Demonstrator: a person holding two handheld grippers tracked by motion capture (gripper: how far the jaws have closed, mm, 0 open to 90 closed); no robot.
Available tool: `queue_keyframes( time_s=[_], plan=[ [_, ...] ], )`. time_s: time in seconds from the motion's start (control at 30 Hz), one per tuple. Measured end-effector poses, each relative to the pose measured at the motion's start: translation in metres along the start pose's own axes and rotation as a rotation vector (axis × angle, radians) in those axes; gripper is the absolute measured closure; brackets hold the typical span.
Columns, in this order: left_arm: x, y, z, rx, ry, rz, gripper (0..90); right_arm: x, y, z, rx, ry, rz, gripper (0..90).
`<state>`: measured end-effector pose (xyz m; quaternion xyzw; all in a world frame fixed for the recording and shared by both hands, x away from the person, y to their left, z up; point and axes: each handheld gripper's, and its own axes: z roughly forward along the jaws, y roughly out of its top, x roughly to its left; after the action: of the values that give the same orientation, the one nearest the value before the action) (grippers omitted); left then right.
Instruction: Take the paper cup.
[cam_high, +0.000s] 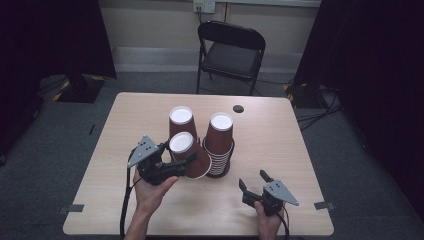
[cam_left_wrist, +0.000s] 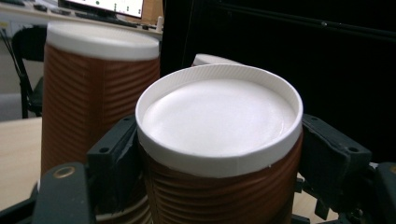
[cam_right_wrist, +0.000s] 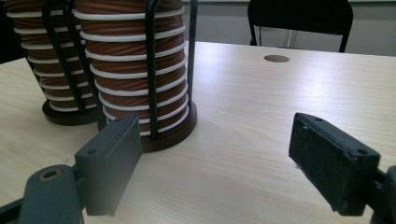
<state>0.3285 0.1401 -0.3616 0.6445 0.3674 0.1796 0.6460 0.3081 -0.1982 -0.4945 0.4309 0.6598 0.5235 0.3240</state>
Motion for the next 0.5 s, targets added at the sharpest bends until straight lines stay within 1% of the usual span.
queue_keyframes(
  time_s=[0.07, 0.1, 0.13, 0.17, 0.2, 0.23, 0.3, 0.33, 0.37, 0.4, 0.43, 0.47, 0.5],
  plan=[
    [0.003, -0.005, -0.001, 0.001, -0.005, -0.031, 21.5, 0.001, 0.0, 0.0, 0.003, -0.002, -0.005, 16.3],
    [0.004, -0.007, -0.001, 0.002, -0.003, -0.05, 21.6, 0.002, 0.0, 0.0, -0.002, 0.031, -0.007, 16.3],
    [0.006, -0.01, -0.001, 0.005, 0.009, -0.078, 21.5, 0.002, 0.0, 0.0, -0.004, 0.04, -0.012, 16.3],
    [0.007, -0.011, 0.0, 0.016, 0.015, -0.092, 21.5, 0.004, 0.0, 0.0, 0.003, 0.042, -0.018, 16.5],
    [0.007, -0.011, 0.0, 0.016, 0.015, -0.092, 21.5, 0.004, 0.0, 0.0, 0.003, 0.042, -0.018, 16.5],
    [0.009, -0.013, 0.0, 0.025, 0.007, -0.113, 21.5, 0.005, 0.001, 0.002, 0.019, 0.046, -0.02, 16.7],
    [0.01, -0.017, 0.0, 0.03, -0.006, -0.128, 21.5, 0.009, 0.001, 0.004, 0.044, 0.072, -0.029, 18.9],
    [0.011, -0.019, 0.0, 0.033, -0.004, -0.131, 21.5, 0.014, 0.002, 0.005, 0.058, 0.088, -0.04, 20.6],
    [0.011, -0.021, 0.0, 0.034, -0.005, -0.139, 21.5, 0.016, 0.002, 0.006, 0.059, 0.094, -0.051, 21.3],
    [0.012, -0.023, 0.0, 0.031, -0.009, -0.151, 21.5, 0.016, 0.002, 0.006, 0.059, 0.094, -0.051, 21.3],
    [0.013, -0.025, 0.0, 0.033, -0.017, -0.165, 21.5, 0.019, 0.002, 0.006, 0.061, 0.104, -0.061, 22.2],
    [0.013, -0.027, 0.0, 0.032, -0.02, -0.177, 21.5, 0.024, 0.002, 0.006, 0.064, 0.129, -0.066, 22.9],
    [0.013, -0.028, 0.0, 0.031, -0.022, -0.186, 21.5, 0.024, 0.002, 0.006, 0.064, 0.129, -0.066, 22.9]
  ],
)
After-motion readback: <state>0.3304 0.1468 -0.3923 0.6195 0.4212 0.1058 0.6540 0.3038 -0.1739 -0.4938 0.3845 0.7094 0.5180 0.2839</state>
